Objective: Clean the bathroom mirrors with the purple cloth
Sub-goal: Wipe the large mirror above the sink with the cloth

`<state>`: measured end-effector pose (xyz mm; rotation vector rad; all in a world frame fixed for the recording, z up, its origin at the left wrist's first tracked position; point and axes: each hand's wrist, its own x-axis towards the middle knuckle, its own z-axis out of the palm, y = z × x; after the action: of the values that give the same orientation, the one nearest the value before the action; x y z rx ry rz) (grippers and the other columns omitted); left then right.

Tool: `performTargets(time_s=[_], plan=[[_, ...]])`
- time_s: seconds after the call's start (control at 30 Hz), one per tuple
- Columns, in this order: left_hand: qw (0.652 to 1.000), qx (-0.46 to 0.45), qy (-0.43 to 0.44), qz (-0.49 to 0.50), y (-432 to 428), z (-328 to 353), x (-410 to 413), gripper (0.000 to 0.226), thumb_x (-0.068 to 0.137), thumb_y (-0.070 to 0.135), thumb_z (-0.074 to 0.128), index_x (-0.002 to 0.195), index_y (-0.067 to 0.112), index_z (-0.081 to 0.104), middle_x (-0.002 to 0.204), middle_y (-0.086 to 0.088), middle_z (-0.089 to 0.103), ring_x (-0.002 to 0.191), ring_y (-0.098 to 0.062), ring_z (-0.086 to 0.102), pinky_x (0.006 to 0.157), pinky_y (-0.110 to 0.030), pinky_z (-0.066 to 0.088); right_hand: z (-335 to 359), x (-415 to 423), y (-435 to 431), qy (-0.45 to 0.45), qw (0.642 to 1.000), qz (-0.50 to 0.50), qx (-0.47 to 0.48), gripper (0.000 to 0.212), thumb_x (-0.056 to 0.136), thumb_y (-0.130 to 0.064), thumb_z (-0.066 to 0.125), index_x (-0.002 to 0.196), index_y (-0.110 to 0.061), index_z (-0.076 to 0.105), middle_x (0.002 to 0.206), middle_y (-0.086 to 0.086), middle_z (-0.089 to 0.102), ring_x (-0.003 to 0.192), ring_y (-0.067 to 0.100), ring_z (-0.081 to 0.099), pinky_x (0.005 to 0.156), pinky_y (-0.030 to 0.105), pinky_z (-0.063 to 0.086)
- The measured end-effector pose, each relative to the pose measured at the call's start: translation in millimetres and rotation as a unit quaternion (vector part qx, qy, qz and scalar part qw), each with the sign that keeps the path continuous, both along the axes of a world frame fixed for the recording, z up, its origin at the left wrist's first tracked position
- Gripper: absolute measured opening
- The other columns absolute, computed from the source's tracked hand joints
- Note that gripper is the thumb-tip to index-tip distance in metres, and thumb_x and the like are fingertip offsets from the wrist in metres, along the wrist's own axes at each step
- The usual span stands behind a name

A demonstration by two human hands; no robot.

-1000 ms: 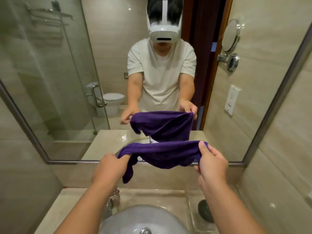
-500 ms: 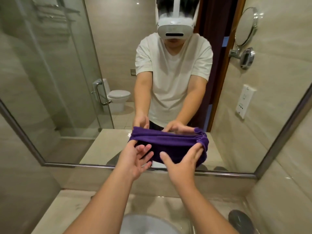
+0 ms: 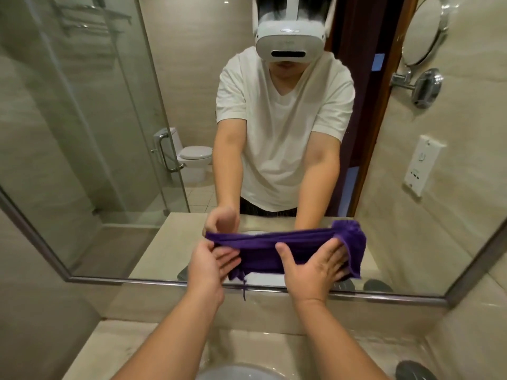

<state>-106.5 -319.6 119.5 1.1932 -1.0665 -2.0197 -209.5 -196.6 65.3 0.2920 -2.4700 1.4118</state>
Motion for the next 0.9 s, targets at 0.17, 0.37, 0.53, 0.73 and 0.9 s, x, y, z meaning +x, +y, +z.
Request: performTargets(time_s=[0.17, 0.37, 0.53, 0.73, 0.9], plan=[[0.991, -0.101, 0.087, -0.010, -8.1, 100.8, 2.1, 0.040, 0.097, 0.027, 0.038, 0.094, 0.002, 0.069, 0.074, -0.009, 0.076, 0.058, -0.022, 0.073, 0.046, -0.021, 0.053, 130.6, -26.9, -4.6, 0.208, 0.976, -0.069, 0.018, 0.135, 0.060, -0.097, 0.043, 0.156, -0.006, 0.021, 0.160, 0.022, 0.028, 0.148, 0.040, 0.022, 0.114, 0.067, 0.001], [0.964, -0.196, 0.156, -0.085, -4.5, 238.3, 2.1, 0.047, 0.099, 0.031, 0.029, 0.095, 0.016, 0.073, 0.084, -0.001, 0.079, 0.075, -0.018, 0.076, 0.072, -0.033, 0.048, 267.5, -52.9, -0.8, 0.326, 0.934, -0.149, -0.006, 0.127, 0.069, -0.100, 0.032, 0.158, -0.011, 0.021, 0.165, 0.012, 0.022, 0.152, 0.031, 0.017, 0.117, 0.066, 0.002], [0.961, -0.212, 0.155, -0.082, 1.5, 237.7, 5.2, 0.045, 0.100, 0.030, 0.030, 0.097, 0.016, 0.073, 0.087, 0.000, 0.079, 0.079, -0.016, 0.076, 0.060, -0.025, 0.052, 250.7, -53.2, -1.0, 0.303, 0.941, -0.152, 0.011, 0.125, 0.072, -0.099, 0.029, 0.159, -0.011, 0.015, 0.165, 0.013, 0.019, 0.153, 0.033, 0.014, 0.117, 0.066, 0.003], [0.981, -0.146, 0.128, -0.022, -10.0, 126.8, -0.4, 0.035, 0.103, 0.026, 0.038, 0.098, 0.005, 0.066, 0.076, -0.008, 0.077, 0.068, -0.023, 0.075, 0.052, -0.025, 0.058, 101.9, -28.1, -4.7, 0.141, 0.984, -0.102, 0.048, 0.131, 0.066, -0.100, 0.024, 0.155, -0.004, 0.015, 0.155, 0.031, 0.030, 0.142, 0.047, 0.030, 0.113, 0.068, 0.016], [0.997, -0.074, 0.002, -0.022, -24.4, 14.6, 24.2, 0.036, 0.104, 0.019, 0.036, 0.105, -0.003, 0.065, 0.077, -0.013, 0.076, 0.074, -0.025, 0.076, 0.061, -0.030, 0.059, -19.6, 10.0, -13.3, -0.025, 0.987, -0.032, 0.155, 0.127, 0.061, -0.103, 0.010, 0.151, -0.017, -0.007, 0.157, 0.030, 0.027, 0.145, 0.044, 0.028, 0.117, 0.057, 0.016]])
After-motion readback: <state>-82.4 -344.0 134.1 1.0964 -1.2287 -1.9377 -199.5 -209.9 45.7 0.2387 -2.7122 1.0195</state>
